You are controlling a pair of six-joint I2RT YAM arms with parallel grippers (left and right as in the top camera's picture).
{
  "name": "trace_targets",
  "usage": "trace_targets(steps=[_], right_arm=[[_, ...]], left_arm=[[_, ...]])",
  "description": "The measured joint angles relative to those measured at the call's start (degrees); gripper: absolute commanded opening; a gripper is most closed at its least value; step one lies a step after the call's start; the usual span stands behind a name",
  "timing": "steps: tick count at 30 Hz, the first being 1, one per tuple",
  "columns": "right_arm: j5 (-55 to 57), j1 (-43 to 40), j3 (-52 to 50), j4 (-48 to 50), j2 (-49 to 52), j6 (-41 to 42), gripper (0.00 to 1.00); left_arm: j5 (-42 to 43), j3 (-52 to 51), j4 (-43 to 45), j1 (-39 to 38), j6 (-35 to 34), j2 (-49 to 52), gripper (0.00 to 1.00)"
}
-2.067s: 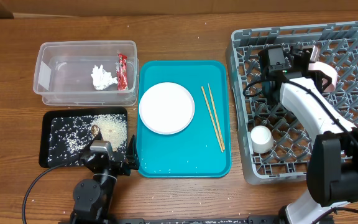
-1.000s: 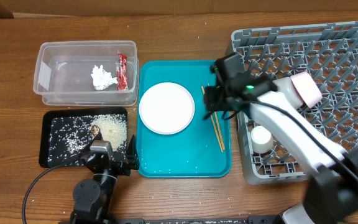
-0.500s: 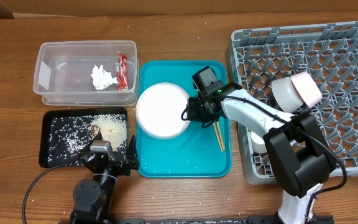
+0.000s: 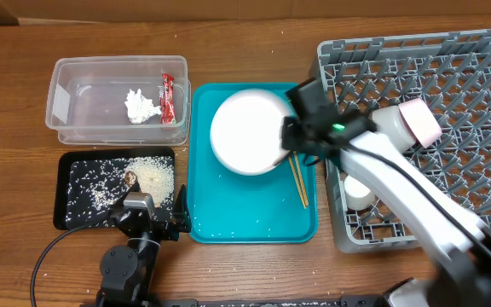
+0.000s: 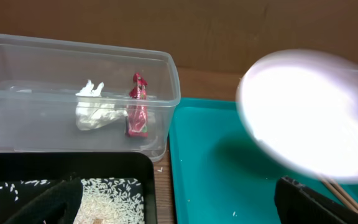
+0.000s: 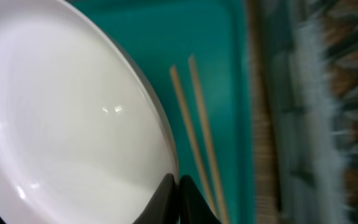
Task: Sort waste into correct bins and load items into the dishwasher
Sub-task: 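Lift the pink plate off the teal tray toward the rack, then set the plate upright in the rack's back row and release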
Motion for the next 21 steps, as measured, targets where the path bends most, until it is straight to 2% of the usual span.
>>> trace_targets(steps=[6,11,16,21], right_arm=[[31.67,-1.18,0.63,-5.16,-13.33,-0.83,0.04],[53.81,-6.12,0.72,-7.39,-14.51,-1.95,0.04],[62.77,-15.17,0.72,-6.40,-12.70,-5.97,0.04],[64.22,-21.40,0.72,-6.29,-9.07,-9.86,0.04]], left_arm=[[0.00,0.00,0.00,0.00,0.00,0.00,1.00],[0.00,0.00,0.00,0.00,0.00,0.00,1.00],[0.00,0.00,0.00,0.00,0.00,0.00,1.00],[0.00,0.00,0.00,0.00,0.00,0.00,1.00]])
